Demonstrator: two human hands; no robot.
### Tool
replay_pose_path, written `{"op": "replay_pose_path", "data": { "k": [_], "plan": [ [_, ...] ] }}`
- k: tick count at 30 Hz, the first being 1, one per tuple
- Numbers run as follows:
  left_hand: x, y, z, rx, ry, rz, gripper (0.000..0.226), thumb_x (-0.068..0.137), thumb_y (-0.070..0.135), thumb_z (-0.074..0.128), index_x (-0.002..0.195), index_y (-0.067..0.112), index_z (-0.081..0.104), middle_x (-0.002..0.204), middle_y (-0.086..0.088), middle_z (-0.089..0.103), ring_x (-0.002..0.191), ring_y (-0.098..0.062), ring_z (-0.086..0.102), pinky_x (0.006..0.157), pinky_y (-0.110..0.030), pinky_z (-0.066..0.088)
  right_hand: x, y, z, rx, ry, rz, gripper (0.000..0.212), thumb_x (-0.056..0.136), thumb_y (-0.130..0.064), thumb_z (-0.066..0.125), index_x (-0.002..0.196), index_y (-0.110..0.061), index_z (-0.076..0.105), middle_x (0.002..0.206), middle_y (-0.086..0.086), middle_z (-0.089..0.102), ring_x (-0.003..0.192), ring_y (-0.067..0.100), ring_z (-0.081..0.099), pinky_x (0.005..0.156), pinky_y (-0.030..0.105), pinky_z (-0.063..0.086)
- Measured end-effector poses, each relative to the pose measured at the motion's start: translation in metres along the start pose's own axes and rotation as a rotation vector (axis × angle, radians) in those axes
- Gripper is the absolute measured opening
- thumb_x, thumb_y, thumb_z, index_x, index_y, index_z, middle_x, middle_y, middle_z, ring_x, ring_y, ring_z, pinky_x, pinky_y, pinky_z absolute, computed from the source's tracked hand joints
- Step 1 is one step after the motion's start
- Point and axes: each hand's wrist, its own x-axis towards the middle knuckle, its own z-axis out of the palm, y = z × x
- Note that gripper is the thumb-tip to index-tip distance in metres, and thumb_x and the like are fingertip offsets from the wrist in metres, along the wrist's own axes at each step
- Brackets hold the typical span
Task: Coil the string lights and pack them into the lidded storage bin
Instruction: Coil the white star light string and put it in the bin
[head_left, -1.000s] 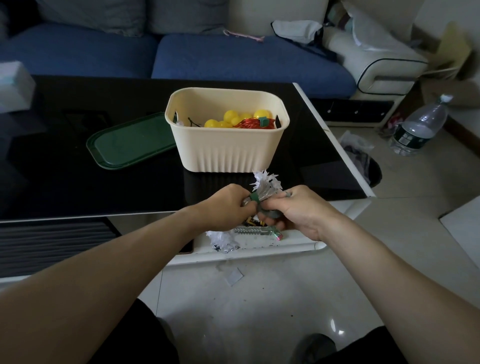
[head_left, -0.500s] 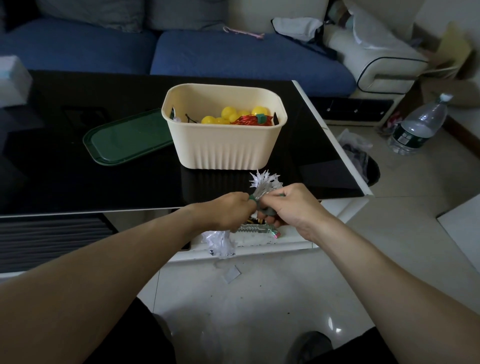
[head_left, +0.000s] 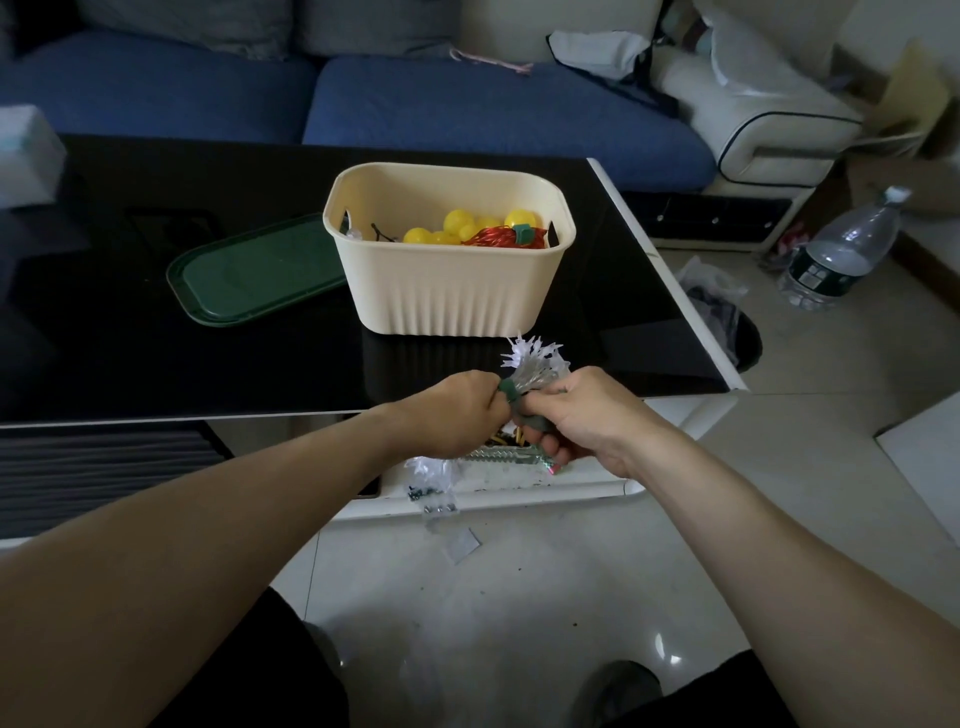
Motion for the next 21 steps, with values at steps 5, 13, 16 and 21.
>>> {"op": "replay_pose_path", "data": {
  "k": [5,13,16,21],
  "plan": [
    [0.0,0.0,0.001,0.021,0.055,0.035,0.03,0.101,0.019,0.042,0.072,0.013,0.047,0.069,-0.004,0.055,0.058,-0.013,0.046,0.053,-0.024,0.037,-0.003,-0.004,-0.002,-0.045,-0.031,-0.073,0.017,0.095,-0.006,0.062,0.088,0.008,0.071,0.061,0.005,0.065,0.045,0.01,0.055,0.047,0.026,0.049],
    [-0.008,0.013,-0.001,0.171,0.11,0.035,0.026,0.104,0.021,0.038,0.096,0.005,0.057,0.086,-0.012,0.057,0.079,-0.027,0.053,0.068,-0.028,0.035,-0.007,-0.005,-0.001,0.034,-0.017,-0.128,0.021,0.097,-0.009,0.062,0.082,0.003,0.07,0.062,0.004,0.063,0.045,0.007,0.05,0.044,0.021,0.04],
    [-0.01,0.017,-0.003,0.236,0.106,0.027,0.029,0.104,0.021,0.035,0.105,0.003,0.059,0.101,-0.018,0.063,0.093,-0.034,0.058,0.072,-0.029,0.035,-0.008,-0.004,0.0,0.13,0.005,-0.112,0.026,0.098,-0.011,0.062,0.074,-0.002,0.067,0.062,0.005,0.061,0.045,0.008,0.047,0.043,0.021,0.038],
    [-0.015,0.02,-0.007,0.284,-0.017,0.062,0.027,0.104,0.015,0.032,0.093,0.005,0.054,0.099,-0.015,0.06,0.071,-0.024,0.045,0.067,-0.036,0.04,-0.011,-0.006,0.003,0.258,0.061,-0.028,0.021,0.096,-0.01,0.064,0.076,-0.004,0.068,0.059,0.004,0.06,0.045,0.01,0.047,0.04,0.021,0.037]
  ]
}}
